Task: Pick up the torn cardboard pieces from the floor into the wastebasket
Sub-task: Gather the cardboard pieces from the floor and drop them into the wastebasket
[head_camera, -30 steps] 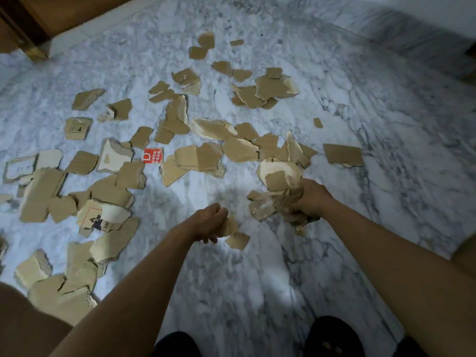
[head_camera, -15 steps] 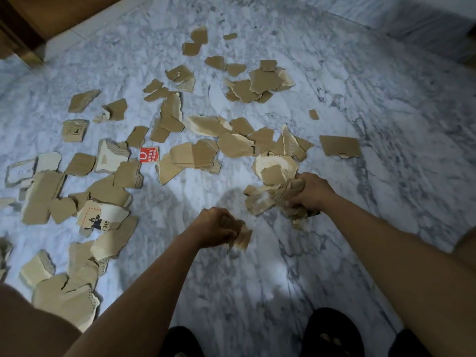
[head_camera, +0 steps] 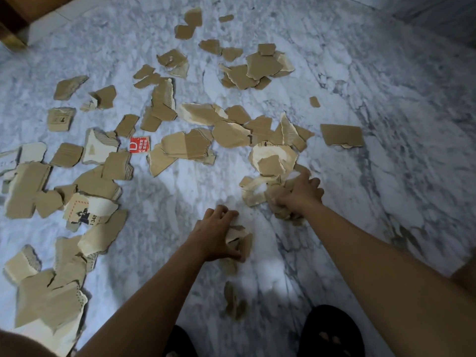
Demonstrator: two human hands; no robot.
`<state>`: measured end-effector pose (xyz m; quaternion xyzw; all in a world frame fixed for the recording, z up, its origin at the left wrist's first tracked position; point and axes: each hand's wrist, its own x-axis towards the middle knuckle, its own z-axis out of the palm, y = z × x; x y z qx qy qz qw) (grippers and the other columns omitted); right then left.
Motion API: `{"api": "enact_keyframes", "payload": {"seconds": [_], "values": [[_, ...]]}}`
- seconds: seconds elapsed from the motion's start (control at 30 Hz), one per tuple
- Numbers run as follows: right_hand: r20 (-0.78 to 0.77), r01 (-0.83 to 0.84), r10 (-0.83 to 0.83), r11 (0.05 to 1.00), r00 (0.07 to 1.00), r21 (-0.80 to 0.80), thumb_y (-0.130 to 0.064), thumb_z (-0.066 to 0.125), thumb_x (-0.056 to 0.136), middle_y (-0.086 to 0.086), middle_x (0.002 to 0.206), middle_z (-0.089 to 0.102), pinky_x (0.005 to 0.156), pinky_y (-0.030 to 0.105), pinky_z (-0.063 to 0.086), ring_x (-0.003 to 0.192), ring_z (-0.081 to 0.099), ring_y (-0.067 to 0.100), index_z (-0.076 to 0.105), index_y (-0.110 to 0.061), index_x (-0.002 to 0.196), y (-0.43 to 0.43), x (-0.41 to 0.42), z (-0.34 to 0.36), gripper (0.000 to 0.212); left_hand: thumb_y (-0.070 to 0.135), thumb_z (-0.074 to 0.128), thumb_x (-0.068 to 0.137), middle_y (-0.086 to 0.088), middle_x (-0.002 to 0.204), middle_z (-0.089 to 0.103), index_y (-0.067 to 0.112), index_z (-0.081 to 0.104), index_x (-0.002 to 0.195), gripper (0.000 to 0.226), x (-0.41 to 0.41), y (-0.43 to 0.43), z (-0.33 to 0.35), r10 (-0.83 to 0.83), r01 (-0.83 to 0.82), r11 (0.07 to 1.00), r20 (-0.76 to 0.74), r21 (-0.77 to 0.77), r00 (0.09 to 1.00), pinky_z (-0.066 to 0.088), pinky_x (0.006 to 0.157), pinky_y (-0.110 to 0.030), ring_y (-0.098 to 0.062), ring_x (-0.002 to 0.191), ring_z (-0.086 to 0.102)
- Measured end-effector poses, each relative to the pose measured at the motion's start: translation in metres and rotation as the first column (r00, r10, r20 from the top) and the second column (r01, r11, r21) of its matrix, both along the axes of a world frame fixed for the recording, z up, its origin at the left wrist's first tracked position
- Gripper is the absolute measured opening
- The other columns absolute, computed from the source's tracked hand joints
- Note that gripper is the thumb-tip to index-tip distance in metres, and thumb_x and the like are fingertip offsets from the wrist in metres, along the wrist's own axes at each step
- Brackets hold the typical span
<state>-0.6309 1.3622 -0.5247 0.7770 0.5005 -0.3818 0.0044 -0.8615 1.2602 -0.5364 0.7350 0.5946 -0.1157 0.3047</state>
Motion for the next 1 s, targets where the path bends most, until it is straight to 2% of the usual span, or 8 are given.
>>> {"api": "enact_keyframes", "payload": {"seconds": [0.1,0.17,0.27,0.33,0.53,0.67,0.83,1.0], "values": [[0.030,0.035,-0.034,0.999,0.999,-0.015,-0.047,0.076,0.080,0.016,0.148,0.034,0.097,0.045,0.044,0.132,0.037,0.040,0.014,-0.018,0.154,0.000,-0.003,-0.010,0.101,0.087,0.067,0.048,0.003,0.148,0.027,0.033,0.025,0.151,0.124,0.003,0.002,0.000,-0.062,0.062,0.998,-0.022,0.016,0.998,0.045,0.103,-0.047,-0.024,0.131,0.033],[-0.007,0.068,-0.069,0.997,0.998,-0.046,-0.043,0.084,0.073,0.013,0.137,0.051,0.087,0.037,0.049,0.123,0.052,0.036,0.028,-0.016,0.149,0.004,-0.001,-0.014,0.098,0.082,0.070,0.053,0.002,0.152,0.022,0.033,0.020,0.153,0.122,0.000,0.005,0.002,-0.147,0.146,0.989,-0.045,-0.023,0.988,0.042,0.106,-0.047,-0.024,0.134,0.029],[-0.034,0.075,-0.077,0.995,0.996,-0.060,-0.042,0.092,0.059,0.011,0.117,0.069,0.069,0.029,0.047,0.104,0.066,0.032,0.063,-0.011,0.116,0.006,0.004,-0.016,0.071,0.052,0.075,0.076,0.001,0.150,0.027,0.031,0.026,0.151,0.092,-0.003,0.002,0.000,-0.278,0.282,0.958,-0.090,0.045,0.956,0.046,0.101,-0.043,-0.025,0.130,0.035],[-0.027,0.048,-0.050,0.997,0.998,-0.058,-0.041,0.092,0.063,0.012,0.120,0.067,0.070,0.028,0.045,0.109,0.064,0.033,0.066,-0.011,0.109,0.005,0.005,-0.014,0.062,0.041,0.074,0.079,0.002,0.139,0.040,0.029,0.037,0.143,0.074,-0.002,-0.003,-0.006,-0.277,0.286,0.950,-0.085,0.126,0.957,0.050,0.093,-0.041,-0.025,0.120,0.044],[0.000,-0.007,0.007,0.999,1.000,-0.044,-0.036,0.090,0.069,0.013,0.132,0.057,0.077,0.028,0.041,0.124,0.055,0.033,0.058,-0.011,0.120,0.006,0.004,-0.010,0.065,0.031,0.068,0.087,-0.004,0.111,0.063,0.016,0.059,0.111,0.029,-0.001,0.008,-0.013,-0.126,0.128,0.991,-0.047,0.049,0.991,0.045,0.084,-0.034,-0.025,0.108,0.056],[-0.068,-0.063,0.068,0.996,0.995,0.063,-0.033,0.087,0.069,0.005,0.108,0.062,0.072,0.030,0.041,0.109,0.060,0.032,0.053,-0.016,0.100,0.003,0.006,-0.002,0.049,0.028,0.066,0.091,-0.006,0.117,0.057,0.015,0.057,0.122,0.035,-0.005,0.011,-0.013,-0.028,0.024,0.997,0.052,0.074,0.998,0.046,0.081,-0.035,-0.027,0.104,0.059],[-0.169,-0.077,0.106,0.982,0.980,0.170,-0.038,0.092,0.062,0.004,0.115,0.064,0.062,0.028,0.045,0.094,0.061,0.022,0.058,-0.019,0.120,0.016,0.016,0.016,0.070,0.021,0.064,0.090,-0.009,0.108,0.065,0.015,0.052,0.110,0.024,-0.038,0.021,-0.004,0.168,-0.176,0.979,0.085,0.104,0.982,0.050,0.077,-0.039,-0.034,0.098,0.062],[-0.247,-0.099,0.163,0.962,0.955,0.253,-0.033,0.096,0.061,0.003,0.123,0.060,0.078,0.029,0.044,0.107,0.055,0.021,0.052,-0.020,0.136,0.034,0.019,0.036,0.088,0.024,0.077,0.082,-0.011,0.082,0.061,0.006,0.055,0.090,0.030,-0.061,0.030,0.019,0.422,-0.444,0.893,0.202,0.077,0.884,0.036,0.055,-0.032,-0.027,0.073,0.054]]}}
